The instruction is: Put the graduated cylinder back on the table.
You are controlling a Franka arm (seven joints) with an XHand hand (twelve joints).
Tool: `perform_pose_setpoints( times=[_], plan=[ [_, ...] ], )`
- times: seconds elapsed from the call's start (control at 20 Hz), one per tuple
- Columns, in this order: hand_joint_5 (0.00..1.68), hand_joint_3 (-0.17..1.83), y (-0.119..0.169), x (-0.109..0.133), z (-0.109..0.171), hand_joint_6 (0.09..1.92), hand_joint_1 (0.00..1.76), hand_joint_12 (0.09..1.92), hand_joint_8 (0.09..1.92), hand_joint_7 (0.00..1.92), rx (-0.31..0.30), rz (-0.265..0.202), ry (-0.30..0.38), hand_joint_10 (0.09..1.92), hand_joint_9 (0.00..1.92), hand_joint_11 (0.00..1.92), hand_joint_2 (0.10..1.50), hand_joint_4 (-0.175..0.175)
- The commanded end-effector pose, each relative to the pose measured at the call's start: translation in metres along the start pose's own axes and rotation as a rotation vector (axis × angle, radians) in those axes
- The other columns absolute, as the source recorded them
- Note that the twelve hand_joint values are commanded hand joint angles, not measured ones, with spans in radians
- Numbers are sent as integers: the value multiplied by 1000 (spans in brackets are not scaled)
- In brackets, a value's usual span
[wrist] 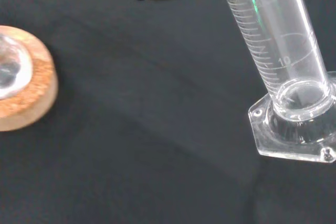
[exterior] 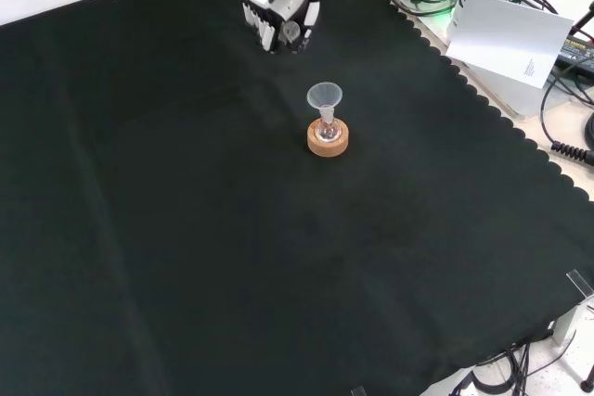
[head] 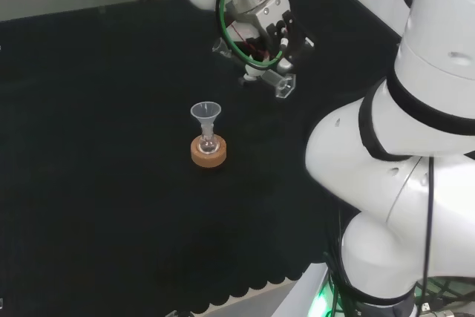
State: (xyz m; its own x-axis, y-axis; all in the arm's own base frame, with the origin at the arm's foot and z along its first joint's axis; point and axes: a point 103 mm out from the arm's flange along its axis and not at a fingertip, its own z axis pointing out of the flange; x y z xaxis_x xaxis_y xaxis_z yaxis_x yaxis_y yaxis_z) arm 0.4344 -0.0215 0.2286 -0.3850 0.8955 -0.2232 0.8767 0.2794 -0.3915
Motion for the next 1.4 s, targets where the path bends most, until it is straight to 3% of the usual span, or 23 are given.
perform_pose_setpoints(
  times=[0.05,0.65,1.4],
  plan=[
    [995,397,23,-39,15,1047,1157,639,188,1358,-184,-2,148,87,1504,1357,925,-175],
    [995,396,40,-77,17,1047,1157,640,187,1356,-300,56,242,87,1500,1355,926,-175],
    [995,396,66,-109,26,1047,1157,642,186,1354,-450,73,455,87,1497,1352,926,-175]
  ],
)
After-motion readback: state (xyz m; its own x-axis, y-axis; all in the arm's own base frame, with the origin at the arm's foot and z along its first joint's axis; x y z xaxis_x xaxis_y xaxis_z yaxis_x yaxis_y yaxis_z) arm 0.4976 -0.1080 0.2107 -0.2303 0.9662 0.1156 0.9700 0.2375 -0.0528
